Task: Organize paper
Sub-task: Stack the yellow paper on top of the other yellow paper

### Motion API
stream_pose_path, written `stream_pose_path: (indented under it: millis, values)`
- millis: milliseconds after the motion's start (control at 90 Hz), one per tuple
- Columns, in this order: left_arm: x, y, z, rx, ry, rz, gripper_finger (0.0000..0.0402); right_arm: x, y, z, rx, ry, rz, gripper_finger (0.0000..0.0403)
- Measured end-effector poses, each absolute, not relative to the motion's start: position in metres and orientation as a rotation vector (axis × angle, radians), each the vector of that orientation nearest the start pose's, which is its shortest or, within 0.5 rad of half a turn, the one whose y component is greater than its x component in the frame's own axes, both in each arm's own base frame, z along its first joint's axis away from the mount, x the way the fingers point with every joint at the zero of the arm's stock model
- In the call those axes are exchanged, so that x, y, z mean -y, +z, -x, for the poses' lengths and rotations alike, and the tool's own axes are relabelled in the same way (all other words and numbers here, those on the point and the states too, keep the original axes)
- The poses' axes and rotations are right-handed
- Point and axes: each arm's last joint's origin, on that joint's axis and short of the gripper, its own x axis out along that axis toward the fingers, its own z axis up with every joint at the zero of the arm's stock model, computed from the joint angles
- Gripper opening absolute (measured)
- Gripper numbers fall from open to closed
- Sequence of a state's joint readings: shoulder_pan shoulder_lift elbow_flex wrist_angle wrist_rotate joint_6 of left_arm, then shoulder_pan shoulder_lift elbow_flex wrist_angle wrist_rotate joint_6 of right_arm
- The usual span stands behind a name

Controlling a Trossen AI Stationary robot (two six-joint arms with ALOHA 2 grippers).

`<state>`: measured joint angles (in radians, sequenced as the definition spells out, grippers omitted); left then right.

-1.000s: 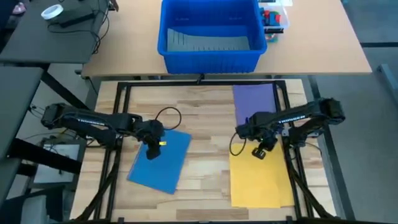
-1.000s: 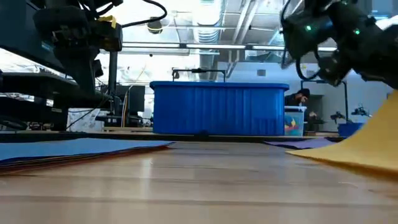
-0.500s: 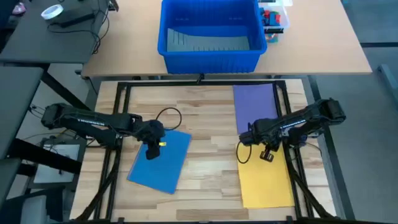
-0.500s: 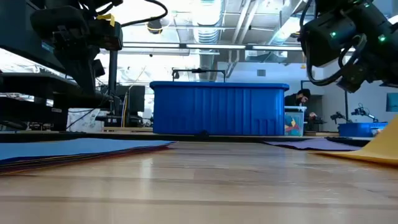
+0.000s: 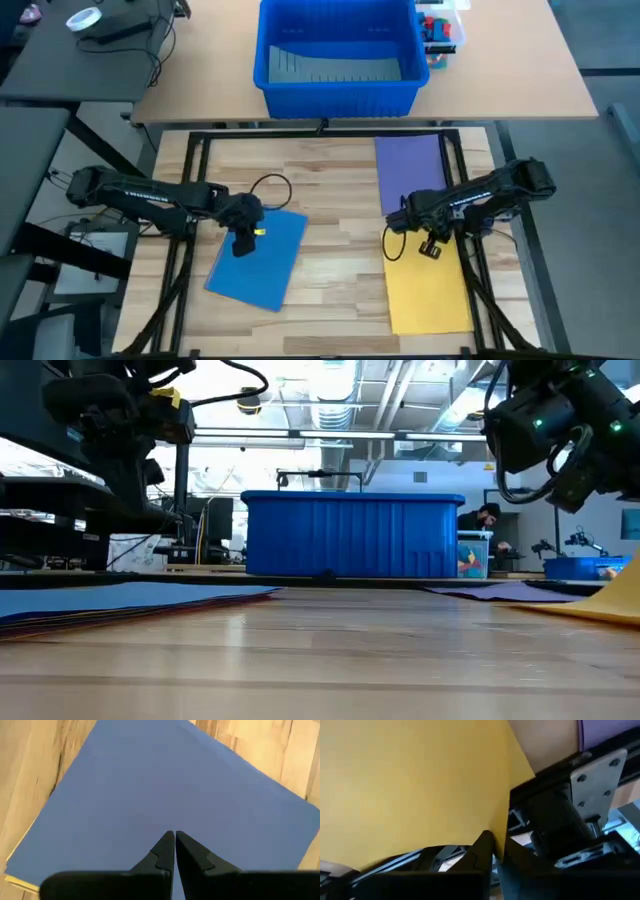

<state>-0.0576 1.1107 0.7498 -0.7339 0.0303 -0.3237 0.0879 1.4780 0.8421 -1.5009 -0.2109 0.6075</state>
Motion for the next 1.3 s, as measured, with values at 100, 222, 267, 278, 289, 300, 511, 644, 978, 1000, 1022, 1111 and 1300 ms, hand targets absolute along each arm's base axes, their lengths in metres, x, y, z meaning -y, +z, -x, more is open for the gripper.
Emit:
stream_pose_path:
  millis: [100, 222, 267, 278, 289, 300, 511, 644, 978, 1000, 1022, 1111, 1300]
  values:
    - [0.012, 0.224, -0.197, -1.099, 0.099, 0.275, 0.0000, -0.020, 0.190, -0.173, -2.169, -0.467, -0.484, 0.0072]
    - [0.012, 0.224, -0.197, -1.099, 0.099, 0.276, 0.0000, -0.016, 0.192, -0.171, -2.197, -0.476, -0.510, 0.0120]
    - [0.012, 0.224, -0.197, -1.099, 0.100, 0.276, 0.0000, -0.015, 0.193, -0.172, -2.194, -0.468, -0.540, 0.0134]
    - [0.012, 0.224, -0.197, -1.099, 0.100, 0.276, 0.0000, -0.015, 0.194, -0.172, -2.191, -0.466, -0.548, 0.0137]
    - [0.012, 0.224, -0.197, -1.099, 0.100, 0.276, 0.0000, -0.014, 0.195, -0.173, -2.188, -0.463, -0.554, 0.0139]
    - [0.012, 0.224, -0.197, -1.099, 0.100, 0.276, 0.0000, -0.014, 0.195, -0.173, -2.184, -0.461, -0.559, 0.0142]
    - [0.012, 0.224, -0.197, -1.099, 0.103, 0.281, 0.0000, -0.016, 0.225, -0.213, -1.830, -0.524, -0.740, 0.0159]
    - [0.012, 0.224, -0.197, -1.098, 0.109, 0.291, 0.0000, -0.032, 0.234, -0.265, -1.250, -0.480, -0.988, 0.0151]
    - [0.012, 0.224, -0.197, -1.096, 0.147, 0.354, 0.0000, -0.091, 0.157, -0.302, -1.248, -0.626, -1.108, 0.0010]
    - [0.012, 0.224, -0.197, -1.096, 0.154, 0.364, 0.0000, -0.094, 0.154, -0.302, -1.256, -0.641, -1.114, 0.0011]
    - [0.012, 0.224, -0.197, -1.095, 0.160, 0.374, 0.0000, -0.096, 0.150, -0.302, -1.261, -0.656, -1.120, 0.0011]
    - [0.012, 0.223, -0.196, -1.102, 0.177, 0.398, 0.0000, -0.103, 0.145, -0.302, -1.266, -0.688, -1.148, 0.0004]
    - [0.012, 0.223, -0.196, -1.113, 0.151, 0.352, 0.0000, -0.110, 0.140, -0.295, -1.293, -0.792, -1.179, 0.0001]
